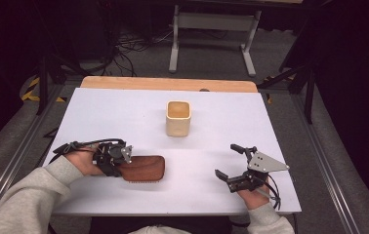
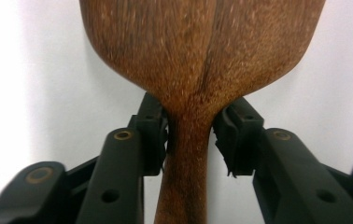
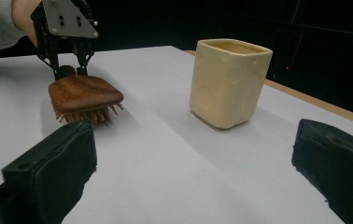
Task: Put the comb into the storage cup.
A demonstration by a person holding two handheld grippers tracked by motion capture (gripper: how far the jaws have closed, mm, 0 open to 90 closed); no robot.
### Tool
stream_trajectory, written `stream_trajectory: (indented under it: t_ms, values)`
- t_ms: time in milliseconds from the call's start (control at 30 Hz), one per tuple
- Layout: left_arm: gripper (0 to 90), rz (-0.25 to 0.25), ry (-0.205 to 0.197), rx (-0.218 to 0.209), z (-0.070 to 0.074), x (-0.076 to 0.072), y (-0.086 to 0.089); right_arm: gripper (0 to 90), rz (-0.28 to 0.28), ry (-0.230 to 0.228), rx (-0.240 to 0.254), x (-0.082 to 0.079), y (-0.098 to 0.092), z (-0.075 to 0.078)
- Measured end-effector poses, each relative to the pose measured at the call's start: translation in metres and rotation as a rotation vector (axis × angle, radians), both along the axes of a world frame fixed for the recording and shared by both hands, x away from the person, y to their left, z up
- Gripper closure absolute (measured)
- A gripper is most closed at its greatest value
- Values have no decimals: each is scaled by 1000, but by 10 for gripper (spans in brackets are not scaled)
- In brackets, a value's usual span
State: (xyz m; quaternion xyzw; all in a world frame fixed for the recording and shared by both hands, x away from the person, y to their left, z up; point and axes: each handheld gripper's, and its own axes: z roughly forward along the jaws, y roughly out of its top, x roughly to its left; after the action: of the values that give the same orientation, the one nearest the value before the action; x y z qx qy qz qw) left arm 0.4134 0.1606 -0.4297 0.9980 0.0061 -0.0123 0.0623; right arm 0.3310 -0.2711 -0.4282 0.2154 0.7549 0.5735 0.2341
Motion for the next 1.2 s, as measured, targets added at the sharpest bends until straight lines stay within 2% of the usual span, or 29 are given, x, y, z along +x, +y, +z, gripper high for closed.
stream_trajectory:
  t_ms: [100,500,633,667,767,933,1000,1200]
  values:
    - [706,-5,-13,4,0,-1,1,5,1,1,0,0,0,0]
    - [726,-7,-21,19,2,-4,0,5,1,5,-8,0,0,0]
    - [729,2,-29,7,5,-6,1,5,-1,3,-3,0,0,0]
    - [728,5,-28,-7,5,-6,2,5,-1,3,-2,0,0,0]
    - [729,17,-19,-12,8,-7,3,5,-1,0,-2,0,0,0]
    - [729,39,-16,-72,13,-8,9,5,-2,0,-1,0,0,0]
    - [729,47,-12,-108,17,-9,12,5,-1,1,1,0,0,0]
    - [728,70,-36,-206,29,-16,18,5,-3,1,0,0,0,0]
